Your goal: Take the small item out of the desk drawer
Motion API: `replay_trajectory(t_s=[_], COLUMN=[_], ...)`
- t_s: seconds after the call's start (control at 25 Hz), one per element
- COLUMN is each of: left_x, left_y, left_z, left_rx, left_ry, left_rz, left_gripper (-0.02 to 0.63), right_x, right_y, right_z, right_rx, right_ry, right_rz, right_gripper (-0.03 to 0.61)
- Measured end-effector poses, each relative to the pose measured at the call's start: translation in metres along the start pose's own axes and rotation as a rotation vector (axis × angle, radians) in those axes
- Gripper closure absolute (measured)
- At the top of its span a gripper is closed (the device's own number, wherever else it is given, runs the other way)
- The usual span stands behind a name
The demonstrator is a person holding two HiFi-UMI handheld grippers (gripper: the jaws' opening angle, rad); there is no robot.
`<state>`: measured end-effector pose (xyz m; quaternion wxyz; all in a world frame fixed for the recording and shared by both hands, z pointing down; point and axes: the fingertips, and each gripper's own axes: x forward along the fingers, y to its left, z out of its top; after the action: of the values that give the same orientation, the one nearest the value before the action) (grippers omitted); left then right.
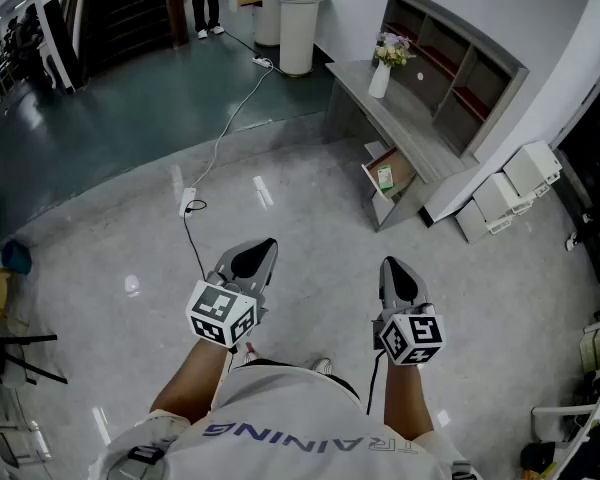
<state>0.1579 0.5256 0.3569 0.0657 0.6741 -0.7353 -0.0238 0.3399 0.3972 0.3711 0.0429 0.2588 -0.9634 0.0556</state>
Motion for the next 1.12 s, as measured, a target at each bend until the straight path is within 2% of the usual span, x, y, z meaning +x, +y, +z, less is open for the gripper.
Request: replay_trajectory(t_s=[0.68,1.12], left_x=[-0.003,-0.018], left_y=[0.012,0.076], left_z=[-0.001,-0.021], left_rx=[-0.003,-0.042], left_ry=[0.01,0.04], left_rz=[-0.051,-0.097], left_gripper=[0.615,0.615], right_x=[0.006,0.039], right_y=[0.015,0.067], right_z=[-0.002,-0.033], right_rx=[-0.019,0.008], right_ry=[0.003,0.073], right_rz=[-0.046,-0.097], right_gripper=[0.561,0.561])
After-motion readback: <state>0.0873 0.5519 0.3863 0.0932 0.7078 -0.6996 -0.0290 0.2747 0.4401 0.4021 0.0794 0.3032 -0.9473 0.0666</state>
